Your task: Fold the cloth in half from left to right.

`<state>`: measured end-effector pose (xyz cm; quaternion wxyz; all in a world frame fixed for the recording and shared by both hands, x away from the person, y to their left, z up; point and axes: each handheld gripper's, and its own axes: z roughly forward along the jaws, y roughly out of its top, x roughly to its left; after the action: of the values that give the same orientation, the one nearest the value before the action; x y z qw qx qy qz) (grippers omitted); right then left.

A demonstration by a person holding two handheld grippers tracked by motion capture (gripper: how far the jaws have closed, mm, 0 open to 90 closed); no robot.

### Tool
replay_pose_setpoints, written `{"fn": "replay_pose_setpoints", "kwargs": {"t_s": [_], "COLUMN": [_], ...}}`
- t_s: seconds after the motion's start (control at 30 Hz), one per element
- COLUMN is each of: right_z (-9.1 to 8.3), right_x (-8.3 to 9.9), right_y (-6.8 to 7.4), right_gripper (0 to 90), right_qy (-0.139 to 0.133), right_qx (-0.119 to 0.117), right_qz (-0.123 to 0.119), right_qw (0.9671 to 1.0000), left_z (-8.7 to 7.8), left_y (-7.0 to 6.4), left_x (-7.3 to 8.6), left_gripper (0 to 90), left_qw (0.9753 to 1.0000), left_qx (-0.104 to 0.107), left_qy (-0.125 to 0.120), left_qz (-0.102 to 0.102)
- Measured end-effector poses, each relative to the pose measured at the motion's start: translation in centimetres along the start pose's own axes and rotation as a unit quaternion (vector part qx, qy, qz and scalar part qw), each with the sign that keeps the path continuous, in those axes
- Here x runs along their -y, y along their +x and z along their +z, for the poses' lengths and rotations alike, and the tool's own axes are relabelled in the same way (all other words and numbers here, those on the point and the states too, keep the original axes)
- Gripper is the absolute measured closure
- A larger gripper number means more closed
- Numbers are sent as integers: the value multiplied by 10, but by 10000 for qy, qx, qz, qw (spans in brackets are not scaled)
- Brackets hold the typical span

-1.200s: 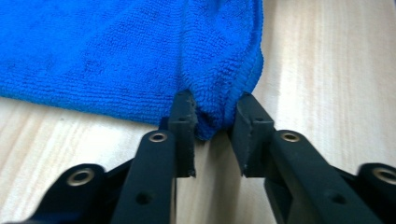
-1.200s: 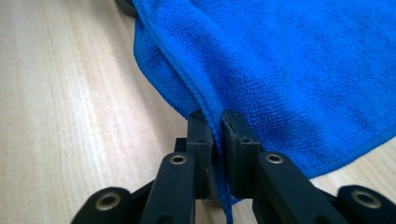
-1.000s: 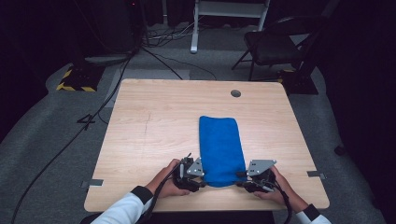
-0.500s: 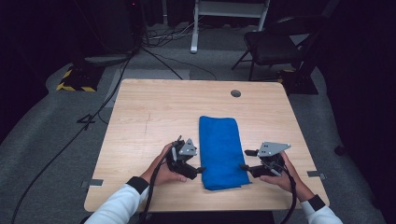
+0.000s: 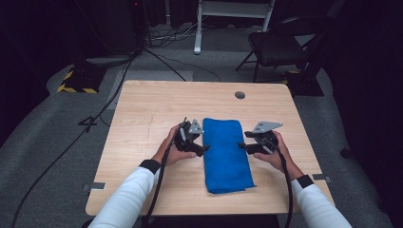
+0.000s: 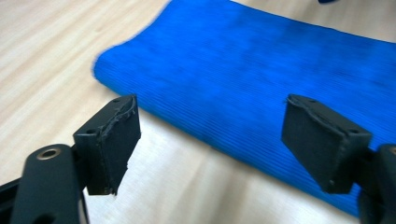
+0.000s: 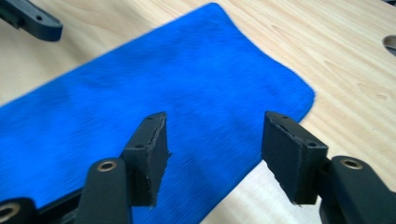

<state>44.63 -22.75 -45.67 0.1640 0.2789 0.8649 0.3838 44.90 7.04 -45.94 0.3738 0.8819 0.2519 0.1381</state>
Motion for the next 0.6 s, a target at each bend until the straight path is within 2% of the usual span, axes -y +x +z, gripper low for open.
{"fn": "replay_pose_setpoints", "kwargs": {"t_s": [0.07, 0.1, 0.13, 0.17, 0.2, 0.27, 0.4, 0.47, 0.53, 0.6], "right_z": [13, 13, 20, 20, 27, 31, 44, 54, 56, 59], "right_x": [-7, -7, -13, -13, -17, -19, -24, -24, -24, -25], "right_y": [-6, -6, -10, -10, -15, -17, -27, -36, -40, -45], "right_gripper": [427, 427, 429, 429, 432, 430, 424, 416, 411, 405], "right_qy": [40, 40, 58, 58, 49, 94, 227, 288, 285, 242], "right_qx": [74, 74, 209, 209, 244, 287, 400, 403, 404, 417], "right_qz": [33, 33, 32, 32, 69, 61, 124, 292, 355, 479], "right_qw": [10000, 10000, 9998, 9998, 9997, 9995, 9989, 9983, 9981, 9977], "left_z": [8, 12, 20, 20, 28, 31, 44, 50, 56, 59], "left_y": [8, 12, 19, 19, 25, 28, 35, 38, 42, 44], "left_x": [-3, -4, -7, -7, -10, -12, -17, -19, -20, -20], "left_gripper": [206, 206, 206, 207, 207, 207, 210, 214, 214, 218], "left_qw": [9999, 9998, 9995, 9995, 9990, 9988, 9979, 9971, 9960, 9954], "left_qx": [-42, -74, -146, -146, -233, -231, -353, -459, -482, -554], "left_qy": [-8, 34, 64, 64, 118, 142, 238, 275, 324, 339], "left_qz": [-133, -177, -274, -274, -358, -417, -481, -540, -677, -699]}}
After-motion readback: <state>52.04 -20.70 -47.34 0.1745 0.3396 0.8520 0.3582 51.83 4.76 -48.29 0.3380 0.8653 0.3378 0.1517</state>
